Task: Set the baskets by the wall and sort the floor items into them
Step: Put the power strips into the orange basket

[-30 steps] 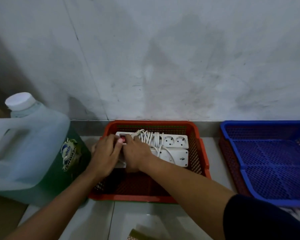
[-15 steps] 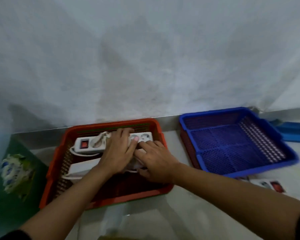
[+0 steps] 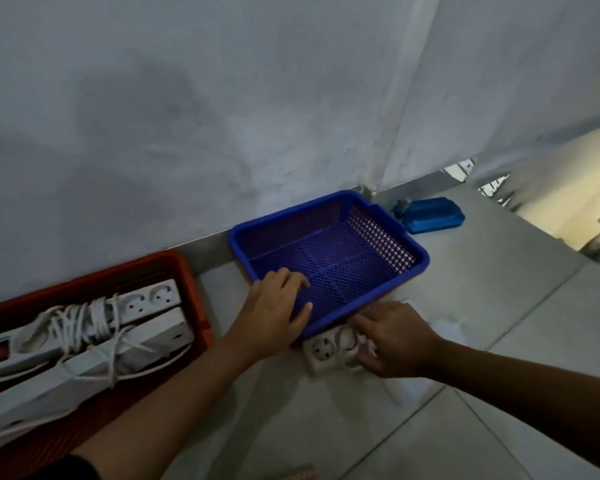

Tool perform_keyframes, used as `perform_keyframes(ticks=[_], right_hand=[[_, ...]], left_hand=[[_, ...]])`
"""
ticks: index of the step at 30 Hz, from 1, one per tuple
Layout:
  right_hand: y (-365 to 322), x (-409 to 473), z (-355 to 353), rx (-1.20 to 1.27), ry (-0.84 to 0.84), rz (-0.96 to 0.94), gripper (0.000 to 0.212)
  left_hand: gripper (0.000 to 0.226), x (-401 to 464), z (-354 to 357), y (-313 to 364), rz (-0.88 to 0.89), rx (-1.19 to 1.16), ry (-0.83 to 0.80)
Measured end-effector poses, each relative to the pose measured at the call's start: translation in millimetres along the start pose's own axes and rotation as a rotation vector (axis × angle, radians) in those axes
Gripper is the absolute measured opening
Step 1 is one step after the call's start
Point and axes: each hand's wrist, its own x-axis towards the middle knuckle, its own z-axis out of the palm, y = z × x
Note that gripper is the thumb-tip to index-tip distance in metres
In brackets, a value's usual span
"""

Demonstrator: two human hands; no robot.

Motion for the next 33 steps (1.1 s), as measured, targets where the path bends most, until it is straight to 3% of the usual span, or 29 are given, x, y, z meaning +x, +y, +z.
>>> perform_keyframes(ticks=[7,13,20,28,33], right_hand=[[33.7,5.1,47.8,-0.055,-0.244,-0.027,0.092],[35.3,20.8,59.8,-0.066,-0.304,-0.005,0.097],[26.3,4.7,51.4,-0.089,-0.100,-0.130,0.089],[-9.7,-3.8,1.1,0.032,0.247,-0.277,0.076],[-52.3,36.5,-32.3,0.126,0.350,-0.303,0.077]], left_hand=[[0.025,9.8,24.8,22.1,0.133,0.217,-0.111],[0.023,-1.8,25.1,10.8,0.116,0.274,-0.162],[0.020,-7.2,21.5,0.2,0.035,0.178,-0.163],[0.017,1.4,-0.7,6.0,-0.023,0.005,-0.130],[0.031,-1.9,-64.9,-19.0,-0.374,-0.301,-0.211]])
